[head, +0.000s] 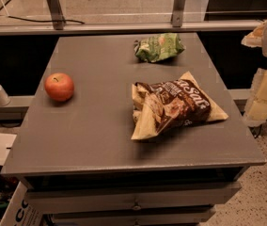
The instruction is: Pick green jalapeno chip bag
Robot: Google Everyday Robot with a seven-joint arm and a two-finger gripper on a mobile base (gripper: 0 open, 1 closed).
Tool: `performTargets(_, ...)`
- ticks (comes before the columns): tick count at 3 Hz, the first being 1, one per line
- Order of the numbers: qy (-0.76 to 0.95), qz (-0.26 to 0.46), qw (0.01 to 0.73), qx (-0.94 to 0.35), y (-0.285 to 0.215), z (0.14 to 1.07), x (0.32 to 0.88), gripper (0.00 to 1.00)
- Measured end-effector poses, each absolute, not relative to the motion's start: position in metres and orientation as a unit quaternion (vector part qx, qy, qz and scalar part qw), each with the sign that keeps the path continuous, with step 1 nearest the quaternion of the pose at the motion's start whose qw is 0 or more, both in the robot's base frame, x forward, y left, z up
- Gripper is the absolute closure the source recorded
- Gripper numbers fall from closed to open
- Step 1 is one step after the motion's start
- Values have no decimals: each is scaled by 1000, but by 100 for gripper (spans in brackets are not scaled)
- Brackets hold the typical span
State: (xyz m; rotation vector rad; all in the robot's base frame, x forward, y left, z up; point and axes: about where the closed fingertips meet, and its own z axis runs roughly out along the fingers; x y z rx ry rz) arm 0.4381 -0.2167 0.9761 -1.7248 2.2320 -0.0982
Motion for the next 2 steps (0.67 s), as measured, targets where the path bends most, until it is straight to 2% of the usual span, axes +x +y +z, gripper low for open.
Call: performTargets(2,758,-23,167,-631,-209,977,450,0)
